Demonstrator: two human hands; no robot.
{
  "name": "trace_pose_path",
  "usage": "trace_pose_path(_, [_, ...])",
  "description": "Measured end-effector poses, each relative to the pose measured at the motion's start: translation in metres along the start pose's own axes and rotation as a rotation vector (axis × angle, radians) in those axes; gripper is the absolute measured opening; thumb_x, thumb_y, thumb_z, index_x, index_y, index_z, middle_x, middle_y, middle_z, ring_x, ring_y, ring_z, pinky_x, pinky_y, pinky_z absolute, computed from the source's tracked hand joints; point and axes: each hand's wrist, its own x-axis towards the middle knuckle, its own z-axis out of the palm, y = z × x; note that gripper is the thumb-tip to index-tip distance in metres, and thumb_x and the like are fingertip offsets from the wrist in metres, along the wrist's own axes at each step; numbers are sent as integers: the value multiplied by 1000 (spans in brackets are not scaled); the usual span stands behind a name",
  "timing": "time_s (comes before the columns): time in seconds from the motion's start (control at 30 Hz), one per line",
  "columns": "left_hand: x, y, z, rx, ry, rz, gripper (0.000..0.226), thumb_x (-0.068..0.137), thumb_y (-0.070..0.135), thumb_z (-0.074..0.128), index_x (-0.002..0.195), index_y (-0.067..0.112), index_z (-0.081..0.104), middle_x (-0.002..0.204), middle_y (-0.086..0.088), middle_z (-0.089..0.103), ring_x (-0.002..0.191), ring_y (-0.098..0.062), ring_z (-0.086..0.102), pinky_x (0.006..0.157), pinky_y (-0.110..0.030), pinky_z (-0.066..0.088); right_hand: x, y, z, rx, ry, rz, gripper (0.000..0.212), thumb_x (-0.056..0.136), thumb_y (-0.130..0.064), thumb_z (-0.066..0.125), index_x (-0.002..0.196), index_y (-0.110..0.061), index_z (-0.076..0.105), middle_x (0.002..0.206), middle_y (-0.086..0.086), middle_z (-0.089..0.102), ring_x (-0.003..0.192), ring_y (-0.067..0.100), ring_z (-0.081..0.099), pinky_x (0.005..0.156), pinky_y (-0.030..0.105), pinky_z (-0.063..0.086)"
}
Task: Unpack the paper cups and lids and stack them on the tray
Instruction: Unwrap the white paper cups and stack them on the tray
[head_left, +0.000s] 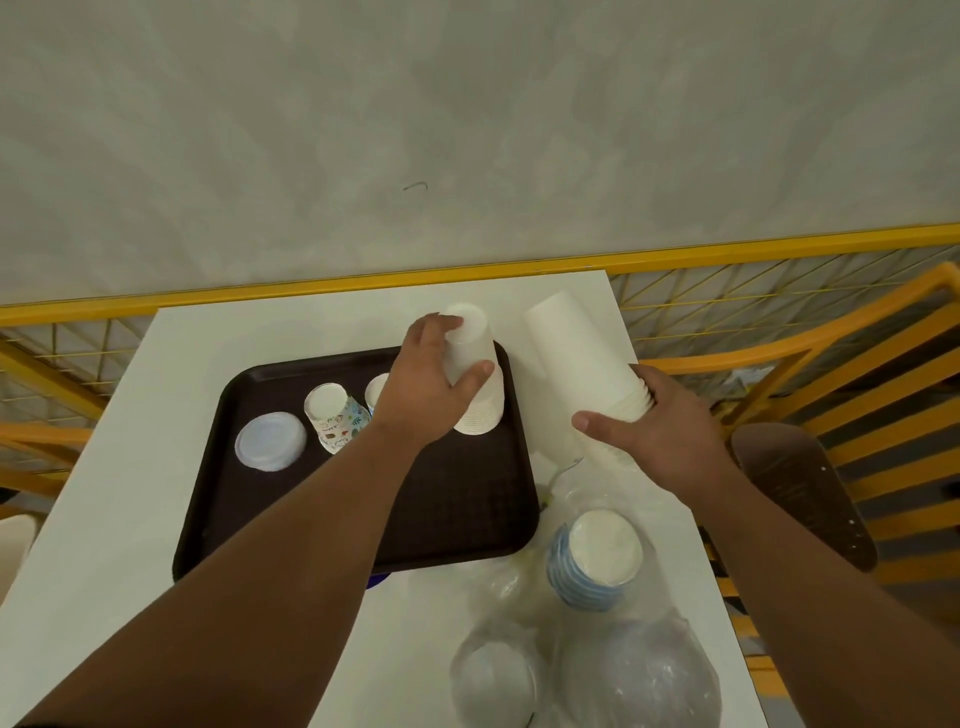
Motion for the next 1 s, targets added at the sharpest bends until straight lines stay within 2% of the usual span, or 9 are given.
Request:
trace_pose_path(0.17, [1,19,-14,49,80,18,58,90,44,63,139,20,45,155,-2,28,140,-19,34,112,-30,34,5,-8,0,134,-35,-13,67,58,-41,89,116,-32,55,111,-9,62,102,12,59,79,29,53])
trace_pose_path(0.27, [-9,59,-15,-215,296,27,51,90,41,65,133,19,50,133,3,53,120,-10,52,100,-22,41,6,-19,1,258,-78,-42,82,44,-51,87,116,-29,56,115,-5,62,105,16,61,81,35,57])
trace_pose_path(0.33, [-12,85,-12,-518,163,-137,54,84,40,73,130,21,51,117,8,62,102,-6,61,91,-27,52,6,-27,3,370,-108,-52,79,40,-47,86,111,-29,55,116,1,62,106,22,63,81,38,59])
trace_pose_path(0.4, [-15,97,-5,-867,-32,-290,62,79,34,79,130,18,48,116,-1,64,103,-16,65,89,-40,57,7,-32,6,441,-139,-57,78,40,-40,91,108,-28,54,114,4,61,105,25,63,79,36,59])
trace_pose_path(0.53, [-16,100,-2,-1100,-36,-416,54,85,27,74,130,11,49,120,-10,64,108,-26,65,86,-48,58,8,-30,8,567,-86,-55,75,42,-37,91,109,-32,57,114,1,59,110,25,60,85,44,57])
trace_pose_path(0.63, [-15,102,1,-1135,-10,-466,51,86,29,72,129,12,49,120,-8,64,106,-24,66,84,-45,58,5,-32,10,534,-23,-102,71,45,-39,89,108,-31,58,109,-6,58,108,20,59,83,40,57])
trace_pose_path(0.8, [-3,103,-7,-1127,105,-547,54,82,37,76,124,15,51,114,-5,67,98,-21,69,80,-46,60,6,-33,6,287,88,-227,63,63,-16,91,113,-28,54,104,-18,56,89,-11,54,69,10,48])
trace_pose_path(0.9, [18,98,-31,-1061,297,-398,66,71,44,81,123,15,51,110,-1,69,95,-16,70,80,-44,59,11,-27,1,293,113,-215,61,65,-16,89,115,-25,55,105,-14,55,89,-9,54,68,12,48])
trace_pose_path(1.0, [28,91,-53,-718,434,-136,67,73,45,79,123,19,44,111,8,63,99,-7,64,85,-30,55,15,-19,0,323,141,-171,62,65,-19,88,118,-20,55,108,-6,56,93,3,55,71,22,49])
